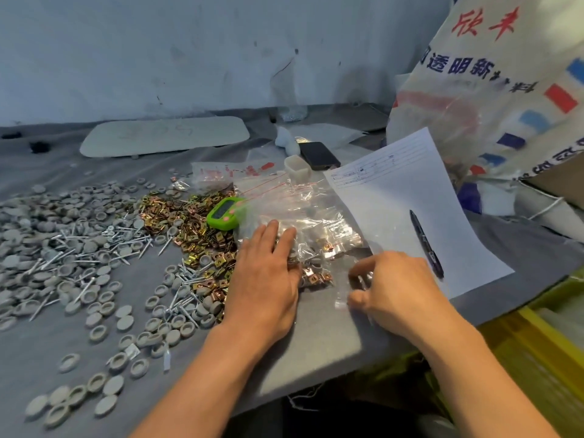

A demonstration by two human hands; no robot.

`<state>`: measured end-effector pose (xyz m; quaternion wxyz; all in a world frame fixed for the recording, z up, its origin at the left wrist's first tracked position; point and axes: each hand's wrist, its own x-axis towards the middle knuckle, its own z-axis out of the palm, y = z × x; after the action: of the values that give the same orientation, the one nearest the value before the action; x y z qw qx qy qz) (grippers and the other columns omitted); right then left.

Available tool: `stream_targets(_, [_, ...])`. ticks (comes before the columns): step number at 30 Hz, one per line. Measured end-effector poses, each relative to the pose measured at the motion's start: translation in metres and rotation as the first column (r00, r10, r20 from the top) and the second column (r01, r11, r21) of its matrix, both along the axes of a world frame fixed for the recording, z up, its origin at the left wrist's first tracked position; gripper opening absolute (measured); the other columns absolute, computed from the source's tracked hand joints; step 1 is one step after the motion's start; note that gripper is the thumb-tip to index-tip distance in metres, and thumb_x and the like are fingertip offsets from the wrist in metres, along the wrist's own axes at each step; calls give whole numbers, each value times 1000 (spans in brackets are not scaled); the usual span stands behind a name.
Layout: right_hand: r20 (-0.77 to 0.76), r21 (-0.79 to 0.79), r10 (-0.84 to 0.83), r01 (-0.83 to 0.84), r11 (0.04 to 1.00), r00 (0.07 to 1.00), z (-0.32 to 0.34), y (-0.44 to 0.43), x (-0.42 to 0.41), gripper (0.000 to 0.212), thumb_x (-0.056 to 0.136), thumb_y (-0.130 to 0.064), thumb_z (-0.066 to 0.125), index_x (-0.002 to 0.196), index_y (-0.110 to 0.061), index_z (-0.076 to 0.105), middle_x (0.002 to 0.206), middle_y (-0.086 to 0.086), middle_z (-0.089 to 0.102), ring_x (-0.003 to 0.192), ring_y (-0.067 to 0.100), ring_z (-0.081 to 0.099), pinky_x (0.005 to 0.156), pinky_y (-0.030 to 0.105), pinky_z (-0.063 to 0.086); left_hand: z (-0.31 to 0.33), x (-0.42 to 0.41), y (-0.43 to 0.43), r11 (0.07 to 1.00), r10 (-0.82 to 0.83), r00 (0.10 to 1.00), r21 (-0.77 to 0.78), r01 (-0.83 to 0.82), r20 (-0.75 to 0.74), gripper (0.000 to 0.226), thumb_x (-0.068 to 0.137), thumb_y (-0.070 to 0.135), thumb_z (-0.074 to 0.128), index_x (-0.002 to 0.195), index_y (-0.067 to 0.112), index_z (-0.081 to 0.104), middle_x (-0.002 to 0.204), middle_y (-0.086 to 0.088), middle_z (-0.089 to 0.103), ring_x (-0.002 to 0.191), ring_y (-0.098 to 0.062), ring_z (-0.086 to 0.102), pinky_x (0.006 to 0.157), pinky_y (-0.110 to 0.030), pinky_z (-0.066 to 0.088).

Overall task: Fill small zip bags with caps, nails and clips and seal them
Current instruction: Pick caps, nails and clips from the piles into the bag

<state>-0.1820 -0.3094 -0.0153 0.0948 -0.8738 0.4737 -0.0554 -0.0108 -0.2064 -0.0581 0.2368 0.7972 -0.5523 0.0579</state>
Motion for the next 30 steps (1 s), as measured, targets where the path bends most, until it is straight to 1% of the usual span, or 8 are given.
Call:
stream_targets(3, [79, -11, -11, 12, 1000, 997, -6, 2, 10, 5, 90, -34, 75, 91, -31, 79, 95, -6, 75, 97, 20, 67, 92, 36, 51, -2, 3, -1, 1000, 6, 1000, 11, -6, 26, 62, 104, 38, 45, 161, 23, 24, 169, -6, 20, 156, -26, 14, 129, -41, 8])
stream_targets(8, [363, 68, -64, 42, 997, 930, -9, 10, 10, 19, 93, -21, 66, 77, -31, 72, 82, -15, 71, 81, 11, 65, 69, 24, 46, -3, -9, 4, 997, 5, 1000, -79, -6, -14, 65, 101, 45, 49, 159, 23, 30, 167, -2, 27, 156, -21, 16, 129, -40, 5])
stream_targets(13, [820, 267, -342, 223, 938, 458, 19, 17, 12, 18, 101, -16, 59, 86, -21, 67, 75, -7, 74, 70, 9, 68, 62, 27, 52, 8, -22, 7, 987, -62, 998, -150, 58, -22, 72, 91, 56, 43, 158, 29, 34, 167, 3, 26, 156, -13, 12, 129, -37, 4])
stream_targets(15, [825, 561, -539, -139, 816, 168, 32, 26, 21, 16, 103, -6, 52, 93, -7, 64, 77, 5, 78, 64, 16, 73, 60, 30, 60, 13, -24, 12, 976, -96, 975, -209, 53, -199, 72, 86, 57, 45, 154, 34, 39, 164, 9, 33, 152, -5, 21, 127, -36, 17])
stream_targets(17, [696, 646, -716, -482, 593, 52, 39, 34, 28, 18, 103, -4, 49, 92, -5, 63, 81, 18, 77, 63, 24, 73, 62, 33, 61, 26, -25, 14, 950, -184, 800, -313, -5, -571, 70, 78, 56, 53, 146, 40, 48, 153, 13, 48, 138, -1, 43, 117, -35, 37])
stream_targets(20, [562, 661, -820, -656, 365, 110, 42, 39, 37, 22, 103, -9, 47, 87, -6, 61, 83, 20, 76, 62, 26, 72, 63, 33, 59, 48, -20, 14, 898, -303, 326, -383, -217, -895, 60, 74, 41, 66, 133, 37, 59, 116, 6, 72, 102, -10, 68, 90, -34, 52])
stream_targets(24, [532, 695, -807, -677, 243, 256, 39, 47, 57, 42, 103, -13, 48, 72, -5, 75, 81, 13, 76, 61, 20, 71, 63, 31, 60, 58, 16, 36, 891, -399, -36, -377, -253, -916, 54, 83, 34, 75, 132, 16, 65, 100, -3, 67, 72, -9, 57, 71, -28, 42])
stream_targets(30, [525, 739, -739, -657, 151, 422, 33, 59, 84, 32, 108, -22, 46, 90, -5, 66, 87, 16, 75, 69, 21, 71, 74, 35, 57, 70, 58, 75, 945, -298, -131, -272, -182, -946, 40, 76, 11, 79, 115, 10, 72, 104, -6, 77, 81, -12, 66, 62, -19, 55])
